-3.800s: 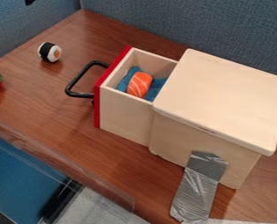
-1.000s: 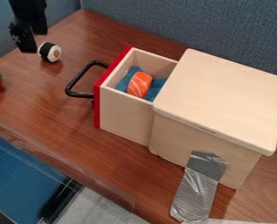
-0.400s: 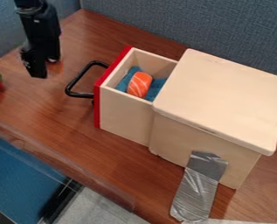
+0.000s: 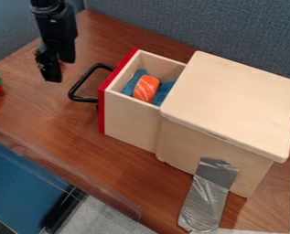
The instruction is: Close the drawer
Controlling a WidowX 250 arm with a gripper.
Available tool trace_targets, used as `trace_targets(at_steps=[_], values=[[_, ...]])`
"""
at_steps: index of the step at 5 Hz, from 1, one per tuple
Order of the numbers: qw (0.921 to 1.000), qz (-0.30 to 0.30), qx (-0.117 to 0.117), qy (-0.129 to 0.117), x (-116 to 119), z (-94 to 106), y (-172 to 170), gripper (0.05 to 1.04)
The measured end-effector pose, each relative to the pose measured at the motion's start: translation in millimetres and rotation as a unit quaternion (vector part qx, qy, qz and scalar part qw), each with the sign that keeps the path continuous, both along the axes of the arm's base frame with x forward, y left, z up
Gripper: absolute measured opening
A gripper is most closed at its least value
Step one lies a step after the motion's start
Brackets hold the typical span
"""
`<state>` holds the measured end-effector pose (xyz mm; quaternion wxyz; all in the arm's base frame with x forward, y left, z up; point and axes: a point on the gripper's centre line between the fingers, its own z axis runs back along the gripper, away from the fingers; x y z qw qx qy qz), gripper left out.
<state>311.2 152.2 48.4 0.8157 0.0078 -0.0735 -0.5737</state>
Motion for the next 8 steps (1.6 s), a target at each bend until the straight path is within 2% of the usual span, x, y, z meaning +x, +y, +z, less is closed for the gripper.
trace_targets(at_steps=[1, 3, 4, 6, 8], values=[[0.9999, 0.009, -0.003, 0.004, 1.5, -3.7, -9.6, 1.001], [0.9999, 0.001, 0.011, 0.013, -5.7, -23.4, -28.2, 1.001], [0.9999, -0.001, 0.01, 0.013, -6.1, -24.7, -39.3, 1.001], [0.9998, -0.008, -0.007, 0.014, -4.4, -16.1, -64.0, 1.001], [0.9998, -0.019, -0.003, 0.011, -1.1, -18.1, -90.1, 1.001]])
